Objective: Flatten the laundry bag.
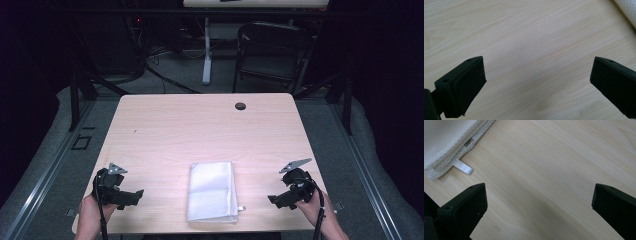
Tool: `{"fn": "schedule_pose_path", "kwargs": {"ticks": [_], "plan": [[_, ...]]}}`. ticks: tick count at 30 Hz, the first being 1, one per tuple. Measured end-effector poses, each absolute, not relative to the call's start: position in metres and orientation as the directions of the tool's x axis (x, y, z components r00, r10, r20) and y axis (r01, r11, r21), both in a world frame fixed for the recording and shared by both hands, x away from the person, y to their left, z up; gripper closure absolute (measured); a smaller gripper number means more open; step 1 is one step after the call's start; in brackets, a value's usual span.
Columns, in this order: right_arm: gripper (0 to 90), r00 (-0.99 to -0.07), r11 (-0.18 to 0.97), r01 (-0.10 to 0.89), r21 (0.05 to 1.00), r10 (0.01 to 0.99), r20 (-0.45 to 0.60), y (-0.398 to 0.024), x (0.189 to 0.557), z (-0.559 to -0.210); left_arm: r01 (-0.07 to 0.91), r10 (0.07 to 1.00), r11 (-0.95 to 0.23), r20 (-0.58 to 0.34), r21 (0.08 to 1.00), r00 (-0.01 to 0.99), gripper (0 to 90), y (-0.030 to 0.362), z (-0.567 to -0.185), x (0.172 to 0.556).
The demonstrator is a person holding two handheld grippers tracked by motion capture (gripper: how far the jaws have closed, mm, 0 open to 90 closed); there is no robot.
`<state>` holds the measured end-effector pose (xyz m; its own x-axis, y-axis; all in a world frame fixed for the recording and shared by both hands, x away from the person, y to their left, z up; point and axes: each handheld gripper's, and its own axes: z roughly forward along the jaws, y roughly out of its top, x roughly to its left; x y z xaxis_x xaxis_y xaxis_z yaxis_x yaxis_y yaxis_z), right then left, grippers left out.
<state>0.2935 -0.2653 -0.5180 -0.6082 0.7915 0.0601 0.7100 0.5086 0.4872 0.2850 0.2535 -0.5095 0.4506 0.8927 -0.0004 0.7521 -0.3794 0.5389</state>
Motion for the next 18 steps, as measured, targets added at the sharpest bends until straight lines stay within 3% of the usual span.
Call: {"fn": "schedule_pose_path", "kwargs": {"ticks": [5, 18], "plan": [[0.0, -0.618, 0.517, 0.716, 0.47, 0.782, 0.081, -0.265, 0.295, -0.521, 0.755, 0.885, -0.381, -0.027, 0.534, 0.465, 0.3, 0.249, -0.511, 0.29], [0.0, -0.609, 0.51, 0.714, 0.479, 0.79, 0.067, -0.26, 0.292, -0.516, 0.709, 0.871, -0.406, 0.009, 0.577, 0.491, 0.4, 0.224, -0.5, 0.282]]}}
